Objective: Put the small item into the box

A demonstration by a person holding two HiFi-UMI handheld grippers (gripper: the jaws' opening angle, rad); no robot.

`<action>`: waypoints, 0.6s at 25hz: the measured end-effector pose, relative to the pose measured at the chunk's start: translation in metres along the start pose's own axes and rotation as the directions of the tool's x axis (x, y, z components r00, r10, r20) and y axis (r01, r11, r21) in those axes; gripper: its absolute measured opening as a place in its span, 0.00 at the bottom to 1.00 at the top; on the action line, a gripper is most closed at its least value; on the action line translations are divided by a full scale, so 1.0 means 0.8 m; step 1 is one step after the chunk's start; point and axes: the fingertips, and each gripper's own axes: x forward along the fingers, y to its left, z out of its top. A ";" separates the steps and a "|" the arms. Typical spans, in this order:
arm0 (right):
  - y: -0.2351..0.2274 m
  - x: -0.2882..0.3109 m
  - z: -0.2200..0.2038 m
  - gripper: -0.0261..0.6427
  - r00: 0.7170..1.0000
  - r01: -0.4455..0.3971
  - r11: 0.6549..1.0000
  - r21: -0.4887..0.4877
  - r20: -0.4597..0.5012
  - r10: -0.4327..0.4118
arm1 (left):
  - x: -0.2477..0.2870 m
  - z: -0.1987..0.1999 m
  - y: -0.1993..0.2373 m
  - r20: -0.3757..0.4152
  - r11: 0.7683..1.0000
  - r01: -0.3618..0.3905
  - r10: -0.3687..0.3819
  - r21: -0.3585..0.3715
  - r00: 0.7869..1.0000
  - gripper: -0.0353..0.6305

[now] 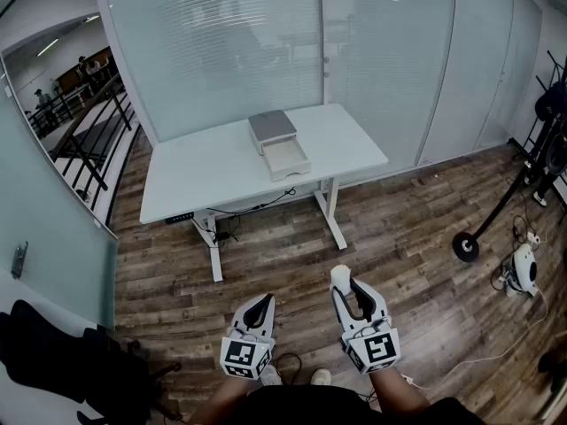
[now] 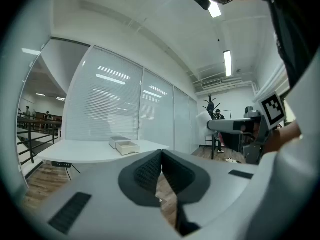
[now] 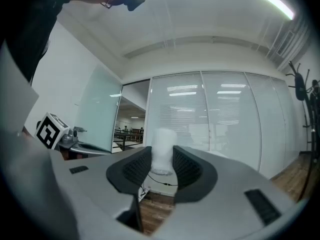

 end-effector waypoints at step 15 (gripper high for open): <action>0.023 0.008 0.010 0.25 0.999 0.014 0.999 0.030 0.051 -0.015 | -0.010 0.003 0.014 0.002 1.000 0.026 -0.026 0.003 1.000 0.07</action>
